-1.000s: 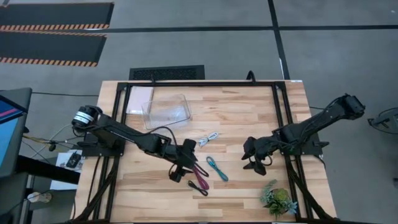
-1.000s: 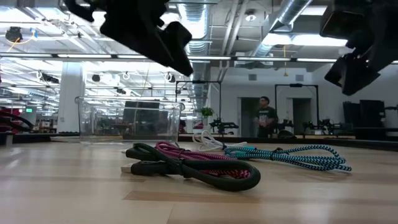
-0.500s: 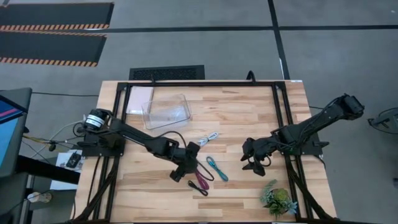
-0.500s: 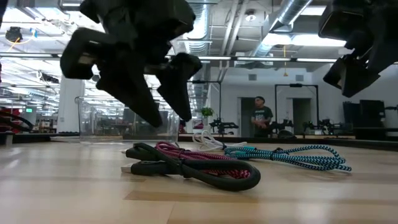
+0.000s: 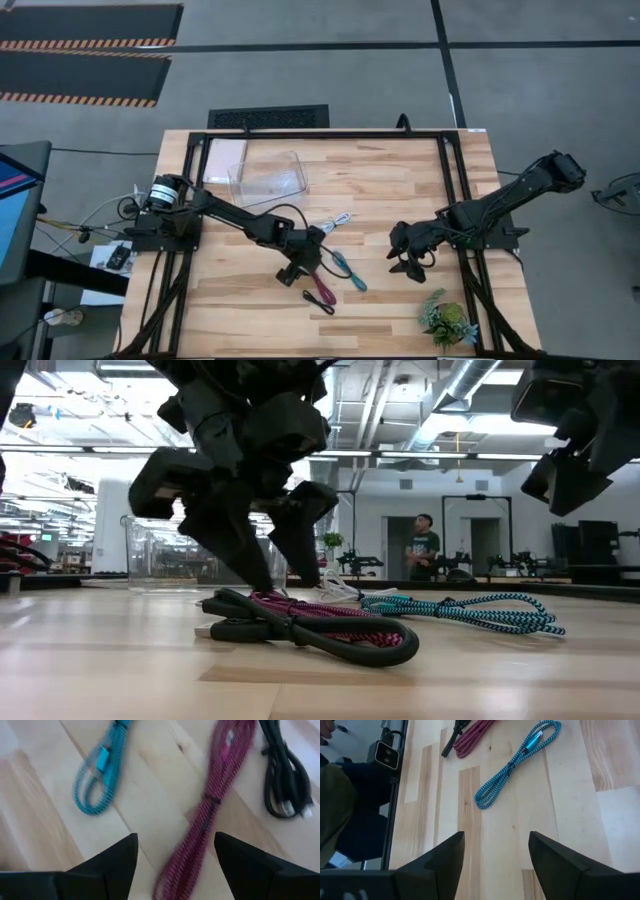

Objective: Pick and place USB-C Cables
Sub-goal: Put the red usb cable into the transparent bin

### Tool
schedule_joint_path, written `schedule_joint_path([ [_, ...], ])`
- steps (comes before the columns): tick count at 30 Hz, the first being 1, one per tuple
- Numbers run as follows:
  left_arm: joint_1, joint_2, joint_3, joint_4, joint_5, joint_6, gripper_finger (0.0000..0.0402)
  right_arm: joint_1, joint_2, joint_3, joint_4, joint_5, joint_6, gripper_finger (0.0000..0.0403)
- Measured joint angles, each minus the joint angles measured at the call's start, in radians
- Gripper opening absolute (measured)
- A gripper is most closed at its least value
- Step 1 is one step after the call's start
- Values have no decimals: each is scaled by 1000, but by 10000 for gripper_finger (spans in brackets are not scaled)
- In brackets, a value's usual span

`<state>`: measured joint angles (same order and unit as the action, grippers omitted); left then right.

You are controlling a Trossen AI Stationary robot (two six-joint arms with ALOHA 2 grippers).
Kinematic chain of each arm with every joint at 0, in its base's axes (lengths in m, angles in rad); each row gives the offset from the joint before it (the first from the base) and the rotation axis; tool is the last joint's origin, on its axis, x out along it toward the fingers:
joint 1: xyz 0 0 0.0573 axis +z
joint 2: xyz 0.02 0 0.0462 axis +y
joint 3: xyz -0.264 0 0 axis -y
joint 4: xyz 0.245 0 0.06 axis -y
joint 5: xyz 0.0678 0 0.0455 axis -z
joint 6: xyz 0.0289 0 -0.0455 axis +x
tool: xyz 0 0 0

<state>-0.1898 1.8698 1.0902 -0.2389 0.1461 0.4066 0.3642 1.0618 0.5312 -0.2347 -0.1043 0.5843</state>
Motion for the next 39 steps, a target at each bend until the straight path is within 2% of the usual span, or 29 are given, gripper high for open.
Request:
schedule_joint_path([
  [12, -20, 48, 1, 29, -4, 30, 249, 0, 0, 0, 5, 0, 11, 244],
  [15, -22, 47, 1, 25, -20, 29, 237, 0, 0, 0, 3, 0, 18, 244],
  [19, -23, 46, 1, 17, -16, 20, 188, 0, 0, 0, 4, 0, 19, 244],
  [28, -21, 46, 1, 13, -27, -6, 20, 0, 0, 0, 4, 0, 37, 244],
  [33, -26, 45, 13, 0, -73, -67, 14, 0, 0, 0, 4, 1, 37, 244],
  [39, -25, 46, 89, -79, -88, -124, 6, 0, 0, 0, 4, 24, 37, 244],
])
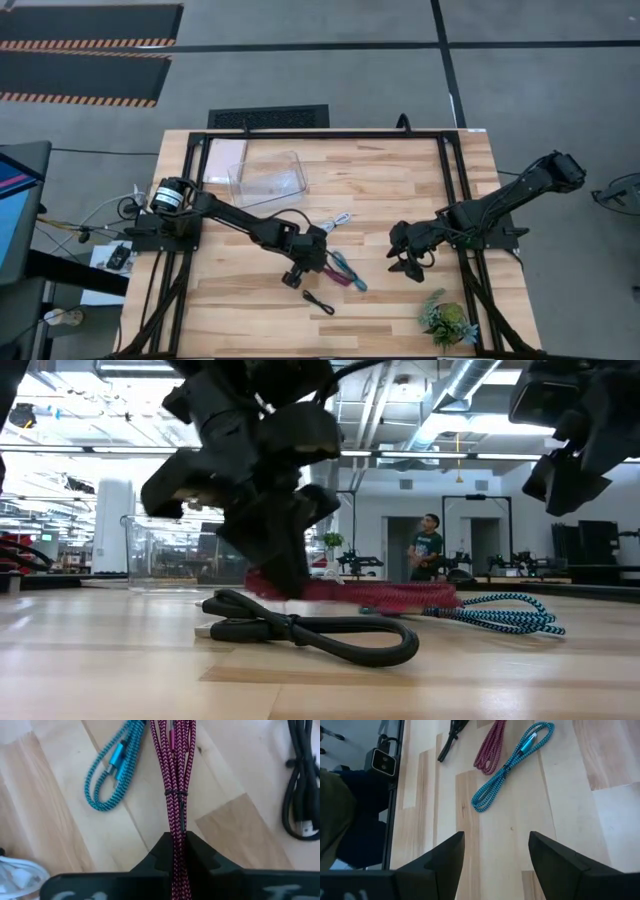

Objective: Pick and place USB-C Cables
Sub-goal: Put the red usb cable into the transparent bin

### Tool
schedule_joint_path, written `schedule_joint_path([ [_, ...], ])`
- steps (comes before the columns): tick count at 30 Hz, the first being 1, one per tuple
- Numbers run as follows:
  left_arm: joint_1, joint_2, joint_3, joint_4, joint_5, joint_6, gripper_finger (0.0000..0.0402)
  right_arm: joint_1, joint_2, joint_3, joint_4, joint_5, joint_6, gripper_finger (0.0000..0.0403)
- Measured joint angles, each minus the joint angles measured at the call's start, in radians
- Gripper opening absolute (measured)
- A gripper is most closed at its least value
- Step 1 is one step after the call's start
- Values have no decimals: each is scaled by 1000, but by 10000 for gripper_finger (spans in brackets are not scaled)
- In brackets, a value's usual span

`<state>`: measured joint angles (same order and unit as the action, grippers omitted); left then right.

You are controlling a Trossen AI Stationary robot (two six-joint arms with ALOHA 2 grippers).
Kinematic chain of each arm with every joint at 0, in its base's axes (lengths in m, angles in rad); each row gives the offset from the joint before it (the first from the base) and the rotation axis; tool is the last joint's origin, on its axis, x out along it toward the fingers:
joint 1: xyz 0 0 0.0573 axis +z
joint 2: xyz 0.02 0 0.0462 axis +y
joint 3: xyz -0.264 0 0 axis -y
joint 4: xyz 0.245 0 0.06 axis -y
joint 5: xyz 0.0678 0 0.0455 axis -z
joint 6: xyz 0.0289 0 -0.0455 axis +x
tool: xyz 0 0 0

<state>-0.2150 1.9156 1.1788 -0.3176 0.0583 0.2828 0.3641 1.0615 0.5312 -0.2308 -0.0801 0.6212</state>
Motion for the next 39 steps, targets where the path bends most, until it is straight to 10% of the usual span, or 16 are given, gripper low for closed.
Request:
schedule_joint_path([
  [10, -2, -46, 101, -119, 0, -63, 2, 0, 0, 0, 0, 2, 0, 244],
  [28, -9, -518, 84, -177, -241, -156, 0, 0, 0, 0, 6, 2, 0, 244],
  [39, -23, -879, -265, 5, -481, -271, 0, 0, 0, 0, 5, 2, -1, 244],
])
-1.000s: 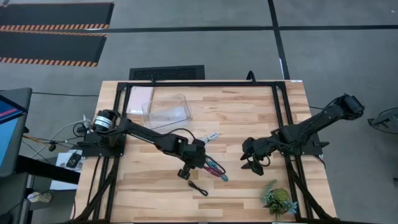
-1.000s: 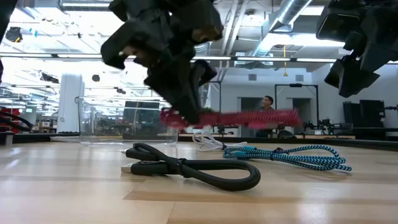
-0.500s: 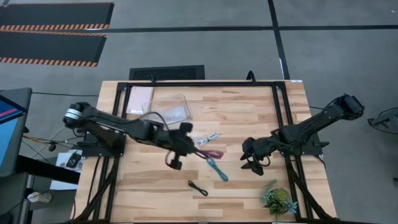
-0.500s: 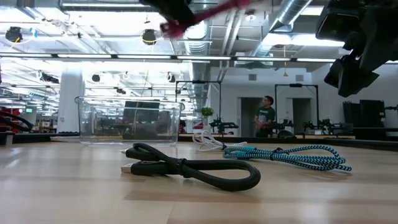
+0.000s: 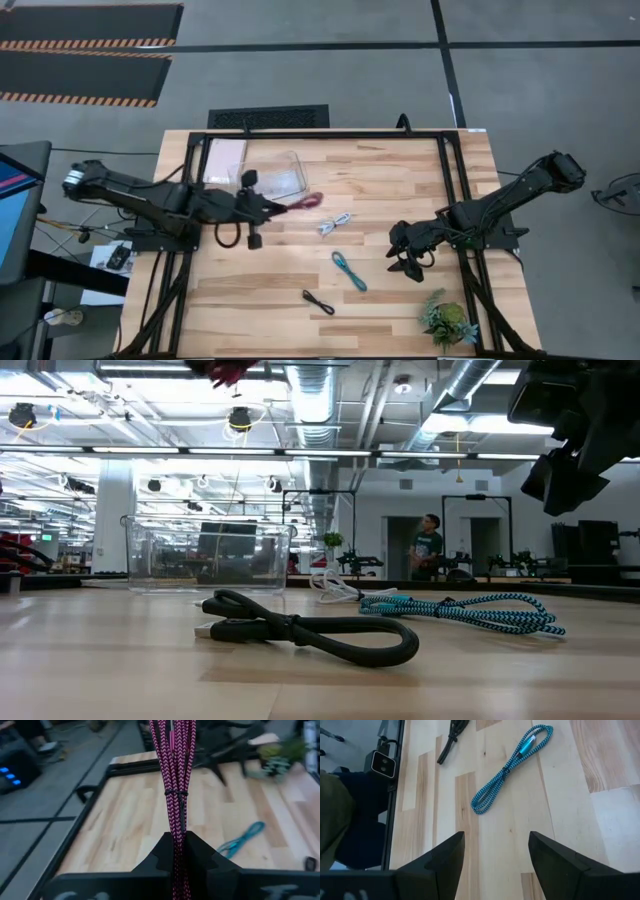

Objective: Pick and place USB-C Cables
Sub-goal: Put the red usb cable into the transparent bin

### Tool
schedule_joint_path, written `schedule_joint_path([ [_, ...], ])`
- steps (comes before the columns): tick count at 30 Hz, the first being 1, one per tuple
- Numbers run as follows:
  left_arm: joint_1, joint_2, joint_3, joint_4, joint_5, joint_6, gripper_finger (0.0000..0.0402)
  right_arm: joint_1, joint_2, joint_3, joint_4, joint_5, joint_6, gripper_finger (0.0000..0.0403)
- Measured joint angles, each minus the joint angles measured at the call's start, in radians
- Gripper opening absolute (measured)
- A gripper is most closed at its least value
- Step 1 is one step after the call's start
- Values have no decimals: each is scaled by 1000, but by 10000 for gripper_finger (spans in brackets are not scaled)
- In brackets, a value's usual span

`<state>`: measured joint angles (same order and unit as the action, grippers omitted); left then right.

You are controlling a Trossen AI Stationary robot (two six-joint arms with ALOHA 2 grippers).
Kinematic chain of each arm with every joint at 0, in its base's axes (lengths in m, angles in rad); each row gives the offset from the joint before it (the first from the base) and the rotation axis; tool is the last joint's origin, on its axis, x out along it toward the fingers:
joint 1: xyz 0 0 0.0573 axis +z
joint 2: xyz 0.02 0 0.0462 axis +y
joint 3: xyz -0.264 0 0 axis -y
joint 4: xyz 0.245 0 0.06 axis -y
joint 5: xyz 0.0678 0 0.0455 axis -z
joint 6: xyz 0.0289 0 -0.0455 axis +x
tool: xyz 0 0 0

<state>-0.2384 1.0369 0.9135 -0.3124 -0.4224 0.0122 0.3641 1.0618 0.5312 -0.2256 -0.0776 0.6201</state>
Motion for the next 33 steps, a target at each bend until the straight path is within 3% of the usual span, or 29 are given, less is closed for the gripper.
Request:
schedule_joint_path([
  [8, 46, -102, -168, 32, -139, -24, 0, 0, 0, 0, 1, 3, 0, 244],
  [14, 185, -98, -173, -73, -119, -52, 0, 0, 0, 0, 2, 9, 0, 244],
  [23, 457, -77, -173, -237, 41, -97, 0, 0, 0, 0, 1, 27, 0, 244],
  [33, 633, 20, -173, -261, 214, -13, 0, 0, 0, 0, -4, 27, 1, 244],
])
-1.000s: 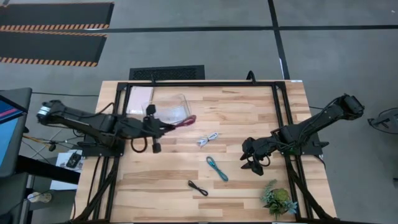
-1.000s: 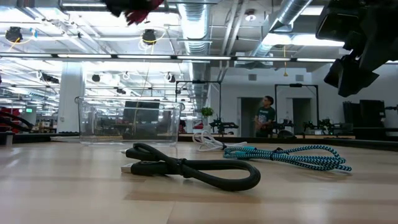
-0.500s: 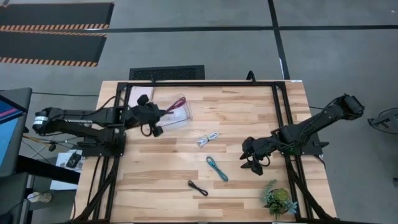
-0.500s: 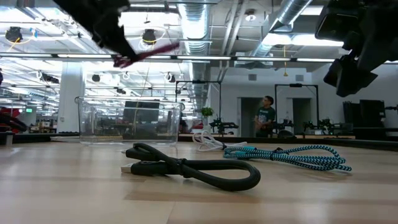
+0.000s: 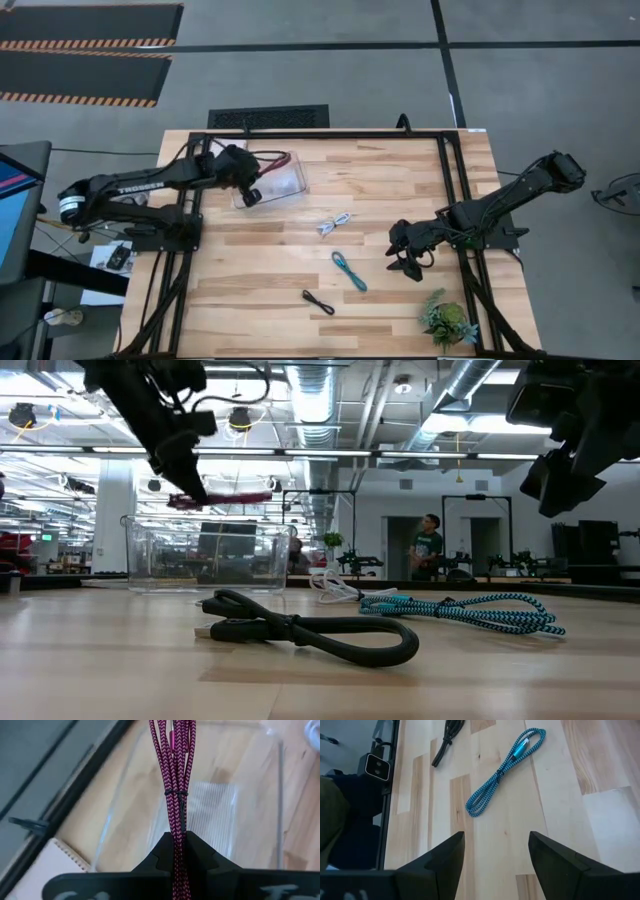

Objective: Pick and place USB-C Cables
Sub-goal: Put the red usb cable into the transparent bin

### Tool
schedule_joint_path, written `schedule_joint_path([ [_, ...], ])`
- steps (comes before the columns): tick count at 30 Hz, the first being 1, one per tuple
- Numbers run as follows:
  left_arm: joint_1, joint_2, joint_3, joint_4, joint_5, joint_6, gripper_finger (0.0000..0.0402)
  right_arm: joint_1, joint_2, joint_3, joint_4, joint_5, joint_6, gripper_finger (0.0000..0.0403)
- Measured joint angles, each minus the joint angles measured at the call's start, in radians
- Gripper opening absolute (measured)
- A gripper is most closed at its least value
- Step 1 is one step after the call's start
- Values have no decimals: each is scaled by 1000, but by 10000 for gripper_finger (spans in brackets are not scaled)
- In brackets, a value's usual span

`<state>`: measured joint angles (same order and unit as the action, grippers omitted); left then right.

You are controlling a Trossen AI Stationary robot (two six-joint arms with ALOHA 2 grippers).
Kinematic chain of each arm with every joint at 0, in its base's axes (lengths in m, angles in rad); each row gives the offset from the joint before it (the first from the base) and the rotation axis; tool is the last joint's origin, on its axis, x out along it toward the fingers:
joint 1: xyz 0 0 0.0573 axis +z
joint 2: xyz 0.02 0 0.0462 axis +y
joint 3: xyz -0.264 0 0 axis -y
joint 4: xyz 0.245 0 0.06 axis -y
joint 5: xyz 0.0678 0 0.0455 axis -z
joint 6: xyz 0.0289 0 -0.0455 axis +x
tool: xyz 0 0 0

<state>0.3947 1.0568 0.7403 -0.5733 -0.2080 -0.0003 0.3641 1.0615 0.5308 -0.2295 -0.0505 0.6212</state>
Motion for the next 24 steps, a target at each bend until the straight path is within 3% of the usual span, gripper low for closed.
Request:
schedule_joint_path([
  [16, 73, 299, 0, 81, 50, 92, 0, 0, 0, 0, -1, 0, 0, 244],
  [24, 105, 380, 7, 128, 133, 101, 0, 0, 0, 0, -1, 0, 0, 244],
])
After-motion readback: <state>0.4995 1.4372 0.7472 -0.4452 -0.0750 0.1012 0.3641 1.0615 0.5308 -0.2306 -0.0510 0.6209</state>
